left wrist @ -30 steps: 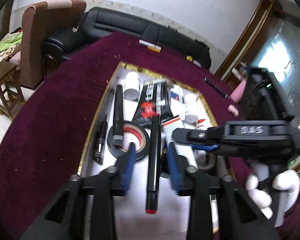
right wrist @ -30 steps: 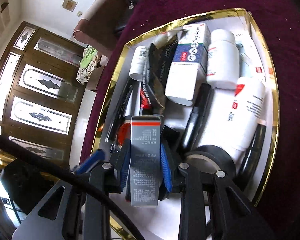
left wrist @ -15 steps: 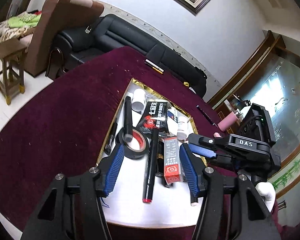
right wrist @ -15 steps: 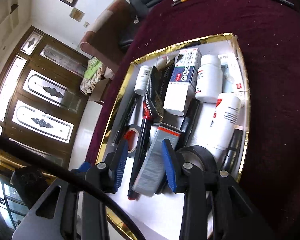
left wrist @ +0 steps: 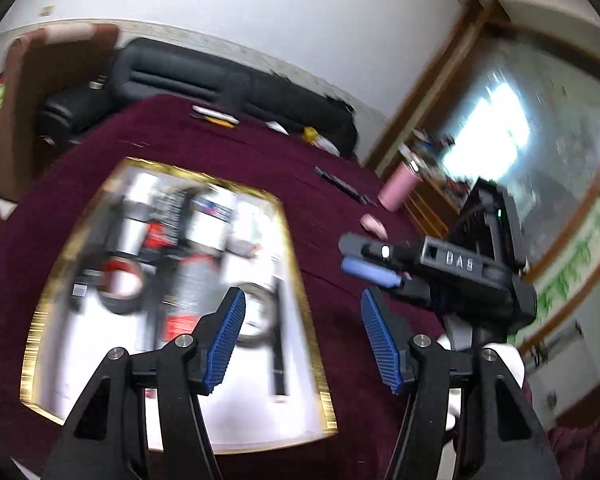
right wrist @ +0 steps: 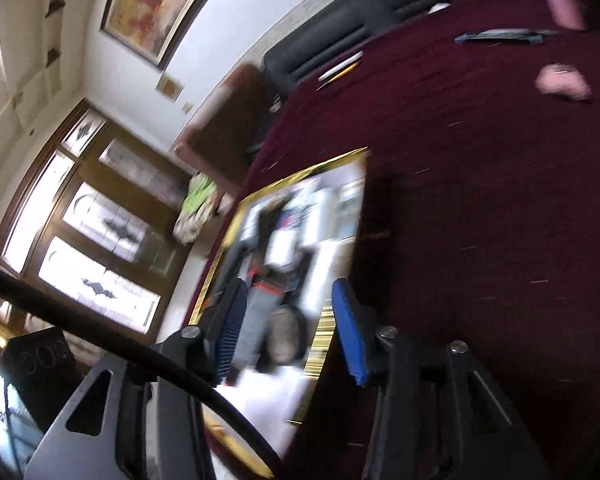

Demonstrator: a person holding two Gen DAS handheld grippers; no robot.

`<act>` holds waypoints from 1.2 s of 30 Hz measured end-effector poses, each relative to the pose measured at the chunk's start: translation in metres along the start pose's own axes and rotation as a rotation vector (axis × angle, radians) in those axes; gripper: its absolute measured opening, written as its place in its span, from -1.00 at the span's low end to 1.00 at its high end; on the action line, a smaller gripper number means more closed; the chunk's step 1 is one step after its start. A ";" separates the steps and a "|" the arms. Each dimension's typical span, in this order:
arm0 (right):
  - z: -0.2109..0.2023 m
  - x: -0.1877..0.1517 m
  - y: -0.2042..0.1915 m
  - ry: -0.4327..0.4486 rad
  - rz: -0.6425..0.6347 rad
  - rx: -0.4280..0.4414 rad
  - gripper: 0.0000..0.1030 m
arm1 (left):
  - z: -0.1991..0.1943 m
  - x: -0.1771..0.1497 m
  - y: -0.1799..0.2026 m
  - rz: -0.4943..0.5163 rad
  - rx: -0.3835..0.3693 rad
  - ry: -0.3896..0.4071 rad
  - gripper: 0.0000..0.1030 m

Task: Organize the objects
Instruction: 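Grasp the pink fluffy puff with the right gripper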

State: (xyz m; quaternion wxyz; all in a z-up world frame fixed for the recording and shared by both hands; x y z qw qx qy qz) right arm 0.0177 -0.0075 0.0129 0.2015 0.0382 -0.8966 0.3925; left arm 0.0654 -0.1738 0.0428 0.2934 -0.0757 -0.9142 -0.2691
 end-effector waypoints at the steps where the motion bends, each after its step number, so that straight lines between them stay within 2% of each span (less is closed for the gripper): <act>1: -0.010 0.001 0.013 0.015 0.023 -0.010 -0.14 | 0.011 -0.002 0.009 0.008 -0.008 -0.030 0.05; 6: -0.075 0.009 0.089 0.125 0.162 -0.093 -0.15 | 0.072 -0.014 0.066 0.072 -0.083 -0.177 0.05; 9: -0.126 0.014 0.132 0.208 0.229 -0.187 -0.14 | 0.107 -0.019 0.094 0.101 -0.137 -0.240 0.05; 12: -0.168 0.018 0.170 0.262 0.279 -0.290 -0.12 | 0.143 -0.018 0.106 0.116 -0.131 -0.272 0.05; 15: -0.184 0.032 0.193 0.245 0.289 -0.363 -0.01 | 0.172 -0.016 0.107 0.160 -0.063 -0.275 0.05; 18: -0.176 0.055 0.188 0.201 0.260 -0.367 -0.01 | 0.190 -0.017 0.095 0.166 -0.009 -0.280 0.05; 19: -0.168 0.067 0.185 0.180 0.234 -0.388 -0.01 | 0.193 -0.018 0.091 0.152 -0.013 -0.283 0.04; 22: -0.139 0.092 0.184 0.116 0.177 -0.435 -0.01 | 0.191 -0.019 0.086 0.116 -0.051 -0.279 0.07; 25: -0.104 0.117 0.188 0.067 0.178 -0.463 -0.01 | 0.190 -0.018 0.085 0.092 -0.088 -0.276 0.14; 30: -0.063 0.157 0.216 0.019 0.223 -0.561 -0.02 | 0.190 -0.015 0.082 0.051 -0.153 -0.270 0.22; 36: -0.041 0.177 0.234 -0.007 0.304 -0.582 -0.02 | 0.188 -0.015 0.081 0.016 -0.210 -0.263 0.28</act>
Point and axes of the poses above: each gripper's, at about its wrist camera, not at the fingertips, and z roughly the way its jaws point, y to its right, x to its top, the point moved 9 cm from there along z, roughly the way its jaws point, and after that the axes turned 11 degrees about -y, right-handed, at the moved point
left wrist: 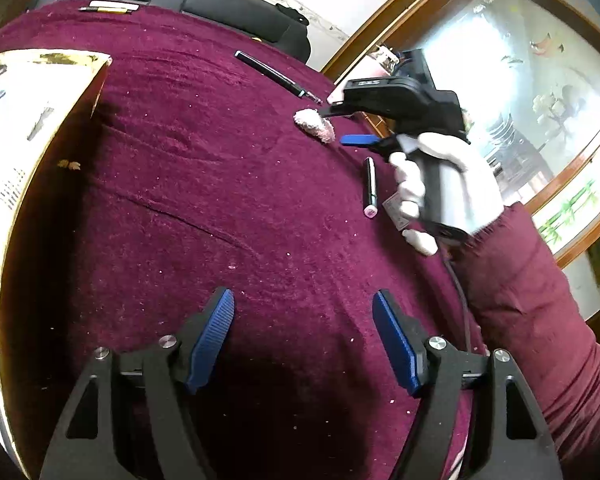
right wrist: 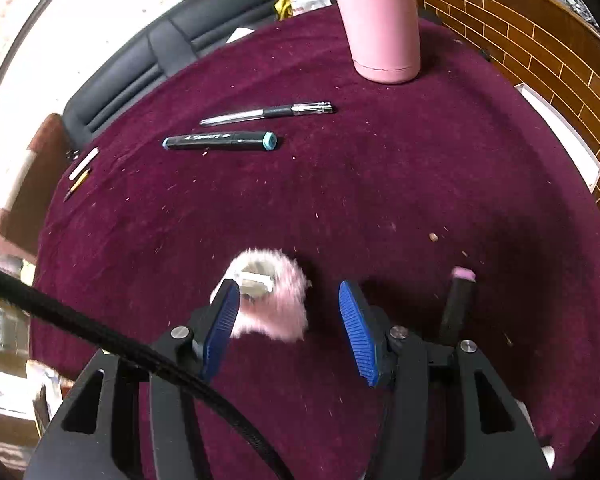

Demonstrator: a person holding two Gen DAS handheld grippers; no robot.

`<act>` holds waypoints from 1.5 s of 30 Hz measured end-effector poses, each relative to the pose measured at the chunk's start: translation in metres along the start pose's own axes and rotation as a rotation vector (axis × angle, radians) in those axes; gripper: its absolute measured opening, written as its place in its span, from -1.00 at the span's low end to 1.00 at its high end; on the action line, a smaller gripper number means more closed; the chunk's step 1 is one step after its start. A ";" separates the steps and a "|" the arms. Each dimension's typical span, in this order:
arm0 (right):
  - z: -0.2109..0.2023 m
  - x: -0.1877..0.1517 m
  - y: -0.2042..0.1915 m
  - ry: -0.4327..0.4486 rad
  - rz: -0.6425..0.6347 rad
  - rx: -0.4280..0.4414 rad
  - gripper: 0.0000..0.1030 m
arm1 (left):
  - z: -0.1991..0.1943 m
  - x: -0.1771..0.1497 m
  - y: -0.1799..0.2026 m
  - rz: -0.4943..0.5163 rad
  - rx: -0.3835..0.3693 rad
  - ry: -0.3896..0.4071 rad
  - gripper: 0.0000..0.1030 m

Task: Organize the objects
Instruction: 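Grasp the pink fluffy puff with the right gripper, then grasp the black pink-capped marker with the left gripper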

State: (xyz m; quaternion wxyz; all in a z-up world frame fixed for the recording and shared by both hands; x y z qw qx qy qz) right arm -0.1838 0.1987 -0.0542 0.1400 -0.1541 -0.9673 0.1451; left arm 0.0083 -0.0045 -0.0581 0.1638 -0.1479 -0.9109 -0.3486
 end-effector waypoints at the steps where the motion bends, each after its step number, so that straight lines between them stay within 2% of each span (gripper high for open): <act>1: 0.004 0.002 -0.003 0.000 -0.004 -0.003 -0.02 | 0.000 0.000 0.000 -0.004 -0.010 0.002 0.29; 5: 0.013 -0.001 -0.019 -0.013 -0.063 -0.034 -0.01 | 0.000 0.001 0.000 -0.006 -0.018 0.002 0.31; 6: 0.014 -0.005 -0.024 -0.018 -0.091 -0.045 -0.27 | -0.001 0.001 0.000 -0.007 -0.020 0.002 0.32; 7: 0.015 -0.008 -0.028 -0.025 -0.114 -0.039 -0.39 | -0.001 0.001 0.000 -0.007 -0.024 0.002 0.34; 9: 0.011 -0.020 -0.034 -0.037 -0.144 -0.007 -0.52 | -0.002 0.000 0.001 -0.005 -0.043 0.003 0.44; 12: -0.010 -0.043 -0.032 -0.029 -0.168 0.082 -0.56 | 0.001 -0.001 0.008 0.020 -0.056 -0.007 0.66; 15: -0.052 -0.083 -0.015 0.017 -0.186 0.178 -0.55 | 0.004 -0.003 0.017 0.059 -0.083 -0.027 0.96; 22: -0.132 -0.172 0.063 0.171 -0.122 0.321 -0.55 | 0.006 -0.004 0.020 0.071 -0.083 -0.047 0.95; 24: -0.137 -0.183 0.078 0.205 -0.100 0.334 -0.54 | 0.006 0.000 0.019 0.026 -0.094 -0.074 0.94; 26: -0.134 -0.191 0.093 0.220 -0.074 0.378 -0.54 | 0.009 0.006 0.028 -0.030 -0.143 -0.113 0.93; 28: -0.126 -0.196 0.103 0.219 -0.051 0.421 -0.54 | 0.010 0.021 0.042 0.020 -0.082 -0.087 0.94; 33: -0.109 -0.200 0.118 0.205 -0.014 0.503 -0.54 | 0.040 0.070 0.101 0.321 0.169 -0.029 0.93; 35: -0.107 -0.199 0.119 0.200 -0.004 0.543 -0.53 | 0.066 0.086 0.118 0.444 0.289 -0.042 0.79; 36: -0.110 -0.197 0.119 0.211 -0.007 0.561 -0.51 | 0.079 0.088 0.122 0.482 0.313 -0.068 0.41; 37: -0.112 -0.196 0.118 0.224 -0.009 0.575 -0.50 | 0.091 0.089 0.125 0.510 0.327 -0.102 -0.09; 39: -0.112 -0.199 0.120 0.220 -0.008 0.593 -0.50 | 0.121 0.090 0.128 0.551 0.368 -0.180 -0.43; 42: -0.115 -0.200 0.116 0.227 -0.029 0.606 -0.50 | 0.151 0.097 0.131 0.607 0.435 -0.208 -0.43; 45: -0.114 -0.200 0.113 0.230 -0.052 0.599 -0.50 | 0.172 0.103 0.129 0.611 0.457 -0.241 -0.43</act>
Point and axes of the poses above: each gripper's, at about its wrist camera, not at the fingertips, and z roughly the way its jaws point, y to its right, x to its top, the point moved 9 cm from there along z, roughly the way its jaws point, and after that the axes turned 11 degrees about -y, right-handed, at the moved point
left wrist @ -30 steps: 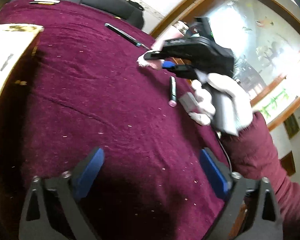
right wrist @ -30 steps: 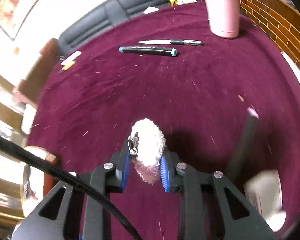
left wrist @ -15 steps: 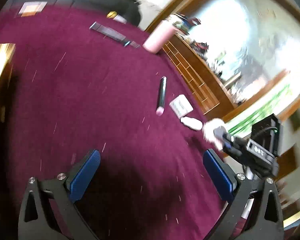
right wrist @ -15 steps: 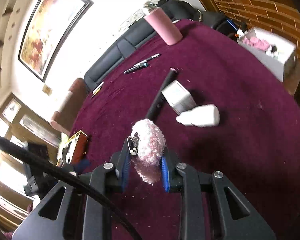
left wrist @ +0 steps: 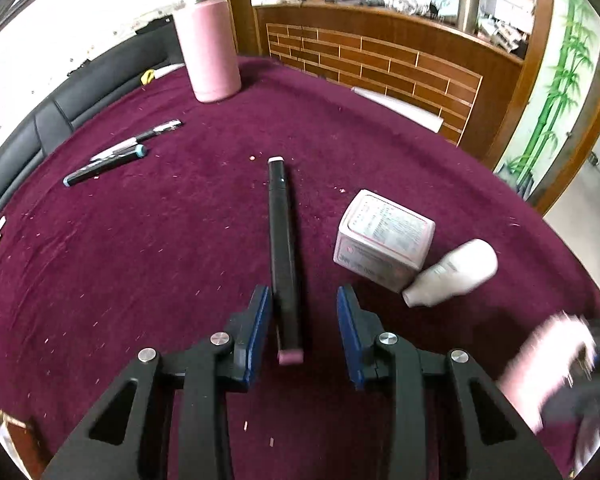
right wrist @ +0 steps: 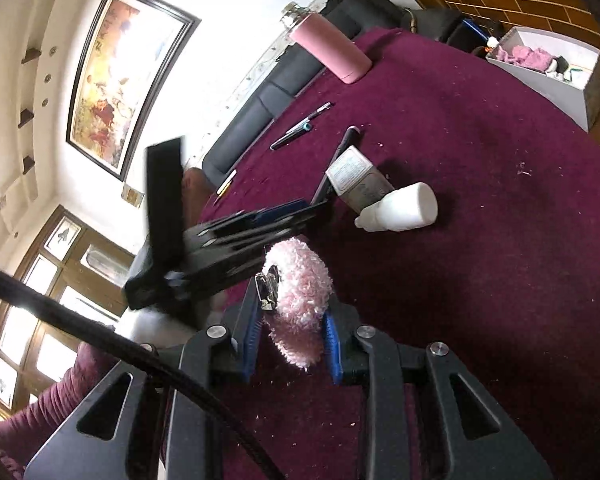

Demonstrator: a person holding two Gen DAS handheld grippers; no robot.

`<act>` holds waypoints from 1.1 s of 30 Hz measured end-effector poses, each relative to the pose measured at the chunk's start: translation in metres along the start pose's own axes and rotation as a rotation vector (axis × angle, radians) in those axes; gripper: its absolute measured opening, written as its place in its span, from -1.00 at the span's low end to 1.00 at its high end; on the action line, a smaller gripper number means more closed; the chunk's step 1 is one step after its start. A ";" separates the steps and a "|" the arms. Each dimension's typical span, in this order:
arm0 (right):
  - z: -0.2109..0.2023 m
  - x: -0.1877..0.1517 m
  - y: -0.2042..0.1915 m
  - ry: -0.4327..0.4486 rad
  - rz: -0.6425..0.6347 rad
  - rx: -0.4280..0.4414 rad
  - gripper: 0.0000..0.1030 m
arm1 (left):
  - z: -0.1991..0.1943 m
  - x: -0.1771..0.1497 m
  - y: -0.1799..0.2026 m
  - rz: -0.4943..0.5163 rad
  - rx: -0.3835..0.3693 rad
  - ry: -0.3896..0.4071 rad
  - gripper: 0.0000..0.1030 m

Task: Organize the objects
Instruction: 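Grasp the black pink-capped marker with the left gripper, then carry the puff and marker into the tray and open both grippers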

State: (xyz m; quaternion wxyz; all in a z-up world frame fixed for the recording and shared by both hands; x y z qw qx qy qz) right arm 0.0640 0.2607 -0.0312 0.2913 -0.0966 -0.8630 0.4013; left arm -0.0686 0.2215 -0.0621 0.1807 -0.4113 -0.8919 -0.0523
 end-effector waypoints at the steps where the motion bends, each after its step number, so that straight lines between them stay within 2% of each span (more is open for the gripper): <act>1: 0.000 -0.001 -0.001 -0.001 -0.006 0.001 -0.50 | 0.004 0.003 -0.001 0.005 0.008 -0.008 -0.43; 3: 0.001 -0.001 -0.001 -0.003 -0.007 0.007 -0.50 | 0.009 0.009 -0.001 0.009 0.021 0.001 -0.41; 7: -0.001 -0.003 0.003 -0.002 0.010 0.012 -0.50 | 0.011 0.014 -0.003 -0.038 -0.003 0.016 -0.40; 8: 0.000 -0.003 0.005 -0.003 0.013 0.010 -0.50 | 0.010 0.012 -0.003 -0.045 -0.013 0.013 -0.44; 10: 0.001 -0.002 0.007 -0.006 0.017 0.001 -0.50 | 0.007 0.009 -0.003 -0.066 -0.051 0.008 -0.78; 11: 0.001 -0.002 0.008 -0.008 0.019 -0.006 -0.50 | 0.005 0.006 -0.004 -0.083 -0.074 0.009 -0.78; 17: 0.008 -0.004 0.008 -0.030 0.014 -0.059 -0.50 | -0.050 -0.034 -0.029 -0.208 -0.158 0.119 -0.79; 23: 0.019 -0.010 0.007 -0.084 -0.006 -0.116 -0.50 | -0.132 -0.118 -0.063 -0.328 -0.203 0.255 -0.78; 25: 0.027 -0.018 -0.005 -0.123 -0.002 -0.094 -0.50 | -0.156 -0.154 -0.085 -0.392 -0.207 0.299 -0.78; 29: 0.053 -0.034 -0.053 -0.203 -0.053 -0.019 -0.51 | -0.196 -0.235 -0.136 -0.532 -0.098 0.356 -0.78; 33: 0.093 -0.051 -0.117 -0.300 -0.155 0.043 -0.50 | -0.212 -0.303 -0.178 -0.648 0.014 0.360 -0.78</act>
Point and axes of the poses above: each gripper's, at about its wrist camera, not at the fingertips, and z roughly the way its jaws point, y to its right, x to its top, the point moved 9 cm from there along z, roughly the way its jaws point, and after that the axes turned 11 degrees about -y, right-handed, at the moved point
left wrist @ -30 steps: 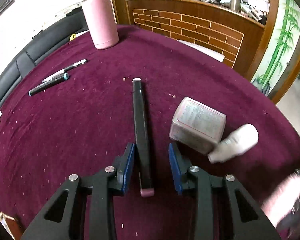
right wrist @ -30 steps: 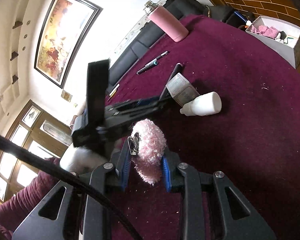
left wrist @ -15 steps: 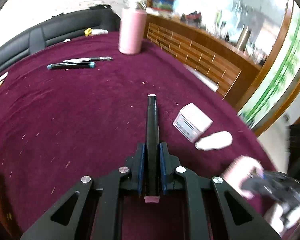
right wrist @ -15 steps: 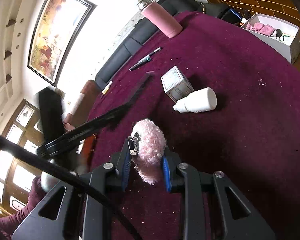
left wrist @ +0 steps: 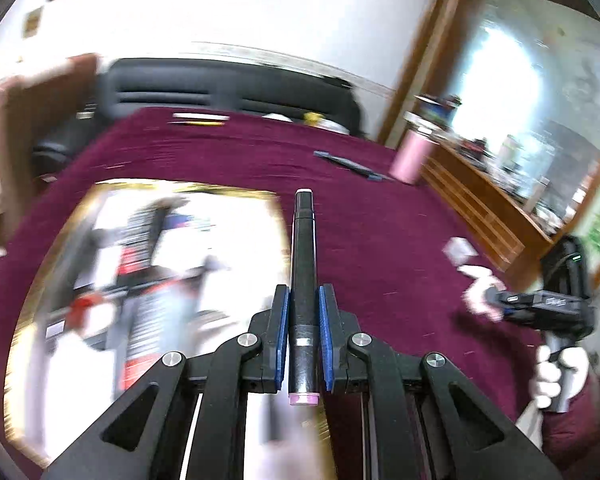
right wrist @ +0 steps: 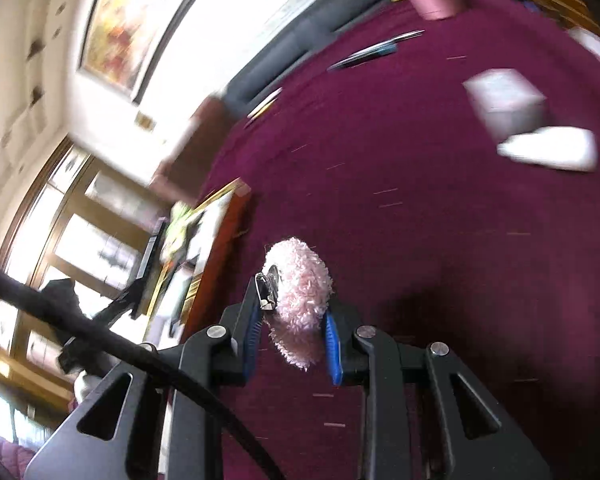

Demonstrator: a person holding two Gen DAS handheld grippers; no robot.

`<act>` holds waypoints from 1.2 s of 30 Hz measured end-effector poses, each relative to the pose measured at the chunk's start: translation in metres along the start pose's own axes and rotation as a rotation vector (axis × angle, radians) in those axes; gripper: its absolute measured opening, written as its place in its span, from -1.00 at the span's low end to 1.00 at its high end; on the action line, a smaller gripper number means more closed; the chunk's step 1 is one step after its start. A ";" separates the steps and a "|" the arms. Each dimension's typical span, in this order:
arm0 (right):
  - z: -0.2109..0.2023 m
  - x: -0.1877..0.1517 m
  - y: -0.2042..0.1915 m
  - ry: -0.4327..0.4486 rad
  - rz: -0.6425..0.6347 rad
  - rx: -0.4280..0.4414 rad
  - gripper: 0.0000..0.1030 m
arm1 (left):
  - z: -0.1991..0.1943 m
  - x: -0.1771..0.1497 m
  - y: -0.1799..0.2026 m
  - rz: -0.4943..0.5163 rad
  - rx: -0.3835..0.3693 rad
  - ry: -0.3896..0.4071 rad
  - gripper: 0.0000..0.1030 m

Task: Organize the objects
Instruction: 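Carry the puff and marker into the tray and open both grippers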

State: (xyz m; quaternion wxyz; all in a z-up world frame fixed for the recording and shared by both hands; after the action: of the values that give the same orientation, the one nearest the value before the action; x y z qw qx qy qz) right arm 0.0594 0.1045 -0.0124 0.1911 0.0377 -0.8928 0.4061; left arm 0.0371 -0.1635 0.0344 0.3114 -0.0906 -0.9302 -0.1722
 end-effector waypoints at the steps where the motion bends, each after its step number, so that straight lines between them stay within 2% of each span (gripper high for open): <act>1: 0.013 0.001 -0.016 -0.025 -0.026 0.009 -0.50 | -0.006 -0.005 -0.013 -0.019 0.023 0.010 -0.78; 7: 0.097 -0.005 -0.100 -0.197 -0.171 0.064 -0.50 | -0.025 -0.038 -0.090 -0.161 0.106 0.034 -0.78; 11: 0.150 -0.017 -0.137 -0.296 -0.243 0.049 -0.50 | -0.023 -0.053 -0.121 -0.237 0.103 0.025 -0.78; 15: 0.195 -0.047 -0.157 -0.376 -0.318 -0.027 -0.49 | -0.017 -0.061 -0.133 -0.263 0.081 0.015 -0.78; 18: 0.218 -0.056 -0.163 -0.398 -0.358 -0.094 -0.49 | -0.012 -0.066 -0.139 -0.273 0.080 0.009 -0.78; 21: 0.230 -0.060 -0.167 -0.408 -0.378 -0.124 -0.46 | -0.011 -0.065 -0.145 -0.293 0.052 0.015 -0.75; 24: 0.230 -0.058 -0.171 -0.388 -0.409 -0.158 -0.35 | -0.017 -0.063 -0.149 -0.300 0.025 0.027 -0.52; 27: 0.222 -0.055 -0.172 -0.363 -0.417 -0.174 -0.26 | -0.028 -0.061 -0.154 -0.315 -0.009 0.064 -0.49; 31: 0.211 -0.055 -0.166 -0.347 -0.402 -0.176 -0.21 | -0.041 -0.059 -0.161 -0.346 -0.010 0.114 -0.16; 36: 0.191 -0.043 -0.158 -0.274 -0.343 -0.151 -0.20 | -0.052 -0.064 -0.171 -0.407 -0.044 0.166 -0.13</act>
State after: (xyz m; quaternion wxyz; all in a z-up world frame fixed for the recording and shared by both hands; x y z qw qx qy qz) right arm 0.0751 -0.1461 -0.0299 0.1366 0.2295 -0.9187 0.2909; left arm 0.0689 -0.3452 -0.0107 0.3438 0.1065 -0.8964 -0.2586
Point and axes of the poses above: each gripper's, at about its wrist camera, not at the fingertips, and z roughly the way its jaws point, y to its right, x to its top, the point moved 9 cm from there along z, roughly the way its jaws point, and after that the axes turned 11 degrees about -y, right-handed, at the moved point
